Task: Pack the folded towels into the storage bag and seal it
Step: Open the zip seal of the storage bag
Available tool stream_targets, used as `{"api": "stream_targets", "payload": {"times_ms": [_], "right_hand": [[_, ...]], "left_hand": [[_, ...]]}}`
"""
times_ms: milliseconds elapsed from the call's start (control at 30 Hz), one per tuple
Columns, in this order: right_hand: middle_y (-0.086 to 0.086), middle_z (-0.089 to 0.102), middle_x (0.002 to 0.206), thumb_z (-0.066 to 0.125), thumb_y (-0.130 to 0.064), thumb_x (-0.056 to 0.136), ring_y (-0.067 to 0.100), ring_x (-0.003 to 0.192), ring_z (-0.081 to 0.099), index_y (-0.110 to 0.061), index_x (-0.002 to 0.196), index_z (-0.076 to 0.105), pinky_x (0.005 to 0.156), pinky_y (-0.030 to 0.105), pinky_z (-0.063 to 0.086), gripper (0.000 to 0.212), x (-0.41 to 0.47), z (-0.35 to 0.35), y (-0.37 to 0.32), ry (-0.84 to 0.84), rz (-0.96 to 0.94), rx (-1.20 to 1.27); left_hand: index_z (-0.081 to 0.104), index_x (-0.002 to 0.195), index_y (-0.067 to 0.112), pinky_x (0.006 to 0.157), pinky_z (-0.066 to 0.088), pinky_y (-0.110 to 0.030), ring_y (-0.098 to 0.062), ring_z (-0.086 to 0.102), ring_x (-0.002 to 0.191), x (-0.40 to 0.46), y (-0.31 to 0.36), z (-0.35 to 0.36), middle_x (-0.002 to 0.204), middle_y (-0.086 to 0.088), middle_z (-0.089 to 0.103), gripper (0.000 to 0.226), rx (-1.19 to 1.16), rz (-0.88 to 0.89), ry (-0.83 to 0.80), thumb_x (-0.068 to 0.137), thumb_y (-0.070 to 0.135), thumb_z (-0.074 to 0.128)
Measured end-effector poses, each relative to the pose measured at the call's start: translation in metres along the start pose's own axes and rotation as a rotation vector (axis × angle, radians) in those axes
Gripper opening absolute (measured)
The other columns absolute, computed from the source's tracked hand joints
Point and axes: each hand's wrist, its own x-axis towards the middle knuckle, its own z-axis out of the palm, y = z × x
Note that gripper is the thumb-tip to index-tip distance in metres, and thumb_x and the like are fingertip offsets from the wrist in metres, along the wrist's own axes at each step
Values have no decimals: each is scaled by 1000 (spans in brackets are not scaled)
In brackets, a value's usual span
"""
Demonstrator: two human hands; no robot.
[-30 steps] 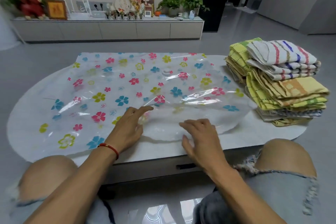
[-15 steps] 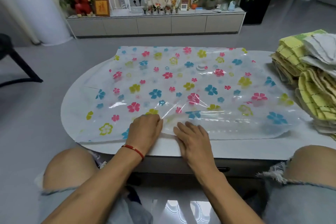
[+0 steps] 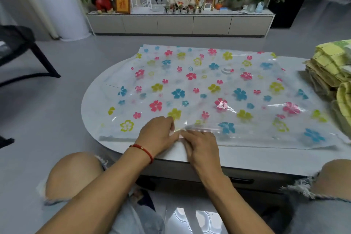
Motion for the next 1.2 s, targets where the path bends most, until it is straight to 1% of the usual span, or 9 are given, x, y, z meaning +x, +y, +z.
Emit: {"api": "stream_targets", "payload": {"times_ms": [233,400,500,633,767,900,1033,1133,1200], "right_hand": [[4,79,100,86,-5,77,37,100,71,-14,94,82,93,56,53,19,-11,8,7,155,-18,9],[4,75,93,68,-19,86,35,96,67,-14,89,79,90,47,51,13,-1,-3,-18,68,113,-17],[2,75,105,58,-26,96,32,104,65,-19,110,76,95,43,46,24,19,-1,-47,10,23,-22],[9,71,82,53,-21,99,32,89,60,-12,87,75,89,43,45,26,26,8,-55,-14,86,87],[-4,72,92,54,-31,102,25,102,58,-23,98,79,98,46,44,27,16,24,-49,-38,25,32],[0,76,86,81,-19,86,33,96,69,-18,83,82,97,54,51,4,9,34,-46,92,47,37],[0,74,82,85,-14,78,32,89,69,-17,78,80,92,52,54,6,2,31,-43,127,29,17],[1,73,81,83,-16,78,31,87,70,-16,74,79,98,58,54,5,3,25,-56,117,148,36],[2,76,95,71,-26,91,30,99,68,-18,96,80,108,59,45,12,14,20,-70,84,193,21]], "left_hand": [[56,103,8,73,44,-41,-42,59,93,26,-14,-27,101,-19,65,26,113,-71,162,103,28,38],[51,93,14,75,51,-44,-36,61,81,37,-24,-50,81,-14,66,24,-121,-72,108,102,31,37],[52,85,18,60,44,-32,-24,63,67,30,-20,-48,66,0,65,24,-263,-19,42,100,34,41],[58,90,22,64,44,-33,-21,58,79,19,-23,-38,80,1,62,23,-72,-12,-94,87,45,57],[60,99,14,72,46,-36,-32,60,95,10,-33,-29,99,-10,66,25,178,2,-65,97,33,45],[55,109,9,74,40,-38,-39,58,99,16,-32,-28,108,-16,64,24,225,-37,20,101,24,38],[53,96,7,77,51,-43,-41,64,85,32,-57,-52,95,-19,68,19,53,-152,149,99,17,37],[50,86,13,72,57,-44,-25,69,58,30,-60,-58,67,-7,70,23,-184,-171,125,100,24,35],[49,87,14,67,59,-43,-22,67,51,26,-57,-55,58,-7,69,24,-269,-148,79,101,27,34]]}}
